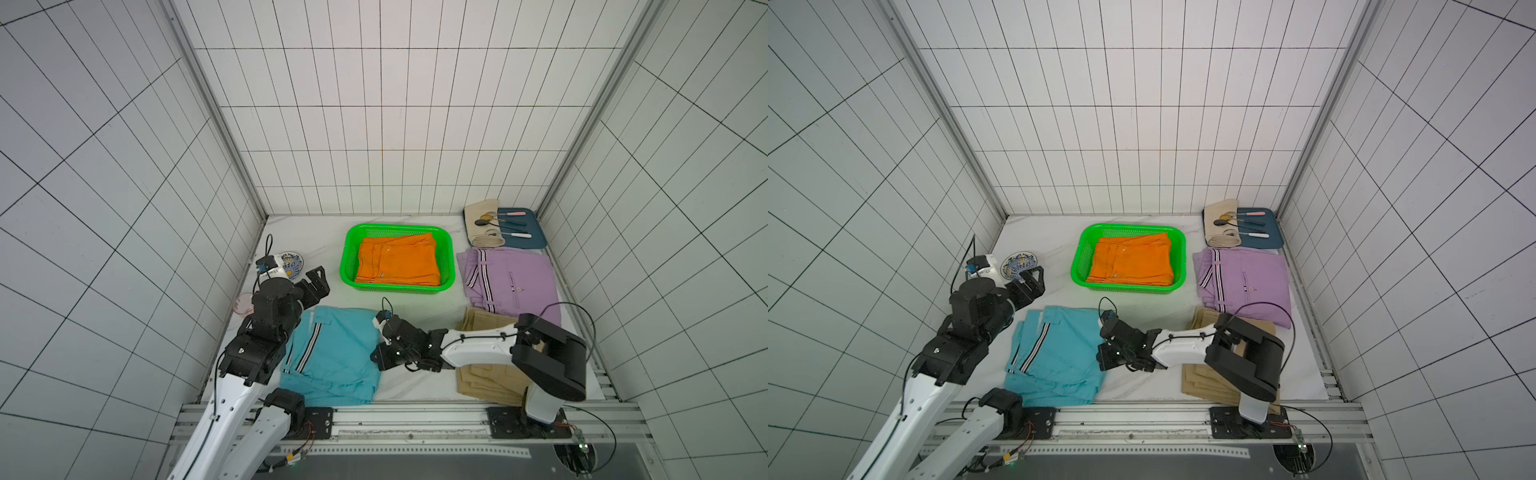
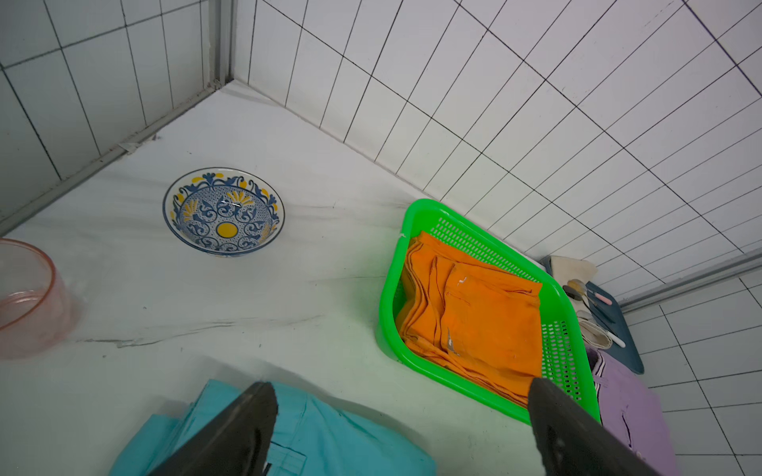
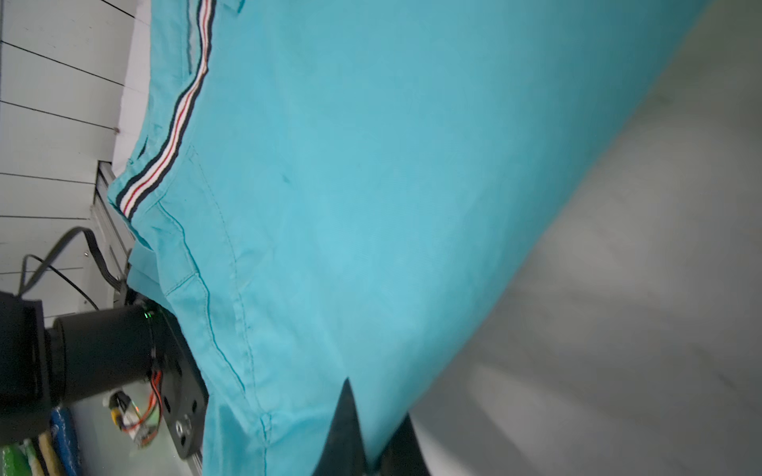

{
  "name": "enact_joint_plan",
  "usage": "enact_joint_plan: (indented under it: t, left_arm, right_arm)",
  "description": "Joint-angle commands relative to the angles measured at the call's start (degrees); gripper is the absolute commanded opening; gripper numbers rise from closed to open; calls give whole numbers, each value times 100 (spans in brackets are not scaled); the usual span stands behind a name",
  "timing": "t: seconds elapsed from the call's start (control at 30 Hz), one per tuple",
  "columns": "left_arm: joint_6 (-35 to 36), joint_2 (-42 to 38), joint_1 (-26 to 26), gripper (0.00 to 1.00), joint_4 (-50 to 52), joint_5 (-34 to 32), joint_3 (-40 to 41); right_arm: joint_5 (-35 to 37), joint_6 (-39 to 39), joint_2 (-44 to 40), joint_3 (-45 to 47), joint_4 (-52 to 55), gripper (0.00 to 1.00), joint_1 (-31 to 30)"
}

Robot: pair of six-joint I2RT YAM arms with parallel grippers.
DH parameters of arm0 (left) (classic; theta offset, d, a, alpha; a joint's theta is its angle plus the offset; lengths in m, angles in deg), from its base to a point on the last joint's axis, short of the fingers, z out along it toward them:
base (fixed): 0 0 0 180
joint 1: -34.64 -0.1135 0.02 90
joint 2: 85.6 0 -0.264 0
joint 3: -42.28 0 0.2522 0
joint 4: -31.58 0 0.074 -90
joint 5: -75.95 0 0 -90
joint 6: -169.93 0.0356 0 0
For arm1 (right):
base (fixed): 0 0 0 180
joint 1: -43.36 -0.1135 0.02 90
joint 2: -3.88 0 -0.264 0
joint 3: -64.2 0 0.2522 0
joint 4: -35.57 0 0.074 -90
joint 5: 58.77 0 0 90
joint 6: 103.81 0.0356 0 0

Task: Put the folded long pants in the basket
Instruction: Move the long pant to the center of the board, then pick up the long pant at the center of the board.

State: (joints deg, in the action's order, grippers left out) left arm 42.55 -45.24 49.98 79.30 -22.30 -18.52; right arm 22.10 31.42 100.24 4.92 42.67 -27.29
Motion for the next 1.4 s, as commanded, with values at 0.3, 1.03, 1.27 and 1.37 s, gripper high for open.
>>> enact_joint_plan:
  t: [0.3,1.03,1.27,1.37]
  left_arm:
    - [-878,13,-249,98,308,1249,284]
    - [-981,1437,84,97,-1419,3726,2739]
    - [-909,2011,81,97,-1741,3386,2876]
    - [-1010,2292,110,97,-2030,3541,2986]
  right_arm:
    - [-519,-527,-2426,2092,711,0,1868]
    - [-761,-473,-2670,2197,800,0,2179]
    - [-1053,-393,-2176,2143,528,0,2196]
    - [-1119,-375,-2062,2116,473,0,2194]
